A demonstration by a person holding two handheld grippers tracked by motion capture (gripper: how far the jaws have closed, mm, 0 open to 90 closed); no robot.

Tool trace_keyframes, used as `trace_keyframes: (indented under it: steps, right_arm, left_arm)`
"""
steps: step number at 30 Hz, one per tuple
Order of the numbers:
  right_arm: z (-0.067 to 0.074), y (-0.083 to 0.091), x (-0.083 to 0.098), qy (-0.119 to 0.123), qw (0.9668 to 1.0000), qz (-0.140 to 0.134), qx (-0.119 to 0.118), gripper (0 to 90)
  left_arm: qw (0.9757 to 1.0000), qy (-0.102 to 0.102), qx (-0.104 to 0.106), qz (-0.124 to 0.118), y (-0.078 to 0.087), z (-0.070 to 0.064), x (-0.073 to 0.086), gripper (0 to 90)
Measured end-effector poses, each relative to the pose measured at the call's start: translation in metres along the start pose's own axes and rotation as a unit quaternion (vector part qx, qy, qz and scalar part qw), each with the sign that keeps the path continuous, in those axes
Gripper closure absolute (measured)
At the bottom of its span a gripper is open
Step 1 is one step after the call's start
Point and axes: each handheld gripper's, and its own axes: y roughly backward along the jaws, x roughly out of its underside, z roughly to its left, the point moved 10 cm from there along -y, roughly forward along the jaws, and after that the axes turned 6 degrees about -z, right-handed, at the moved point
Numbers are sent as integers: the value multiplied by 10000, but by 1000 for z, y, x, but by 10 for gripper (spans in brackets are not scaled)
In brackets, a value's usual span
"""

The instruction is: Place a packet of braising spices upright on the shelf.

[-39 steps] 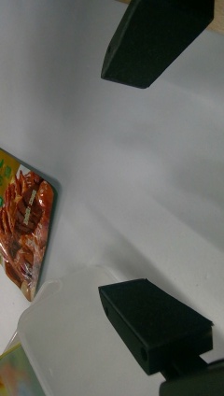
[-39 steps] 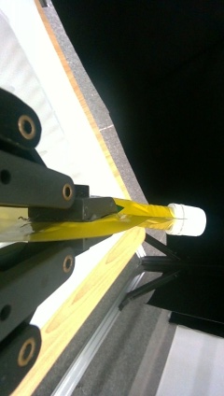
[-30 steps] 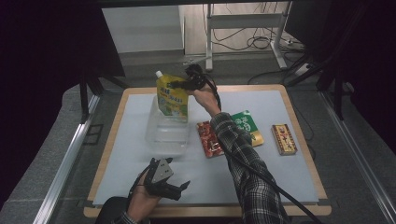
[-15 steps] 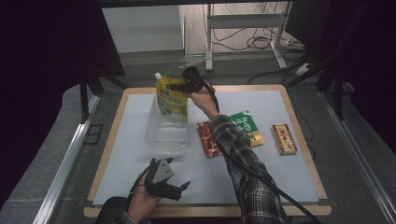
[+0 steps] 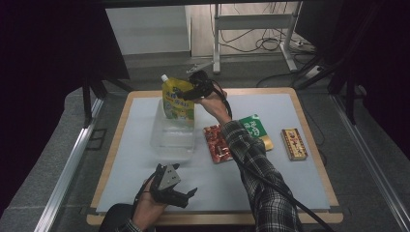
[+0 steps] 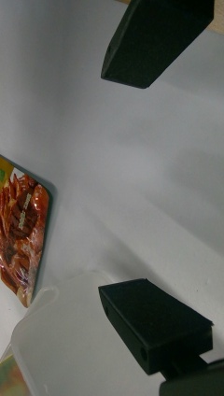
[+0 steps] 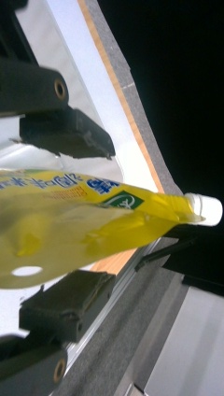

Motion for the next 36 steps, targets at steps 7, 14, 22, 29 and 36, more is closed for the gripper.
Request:
trace_keyframes:
  steps: [7,14,22,29,36]
  right_arm:
    - [0,9,0,-12,10000,5,-24,193]
    - [3,17,2,-153,9997,-42,-177,132]
    - [9,29,4,-134,9995,94,-288,90]
    - [13,38,12,-70,9993,150,-330,64]
    - [22,48,22,11,9989,216,-408,48]
  left_arm:
    - [10000,3,8,5,-1,0,0,12]
    - [10000,4,11,13,-1,0,1,12]
    - [10000,30,23,22,-2,-1,1,12]
    - [10000,24,22,30,-3,-1,1,12]
    - [10000,34,27,35,-3,-1,2,12]
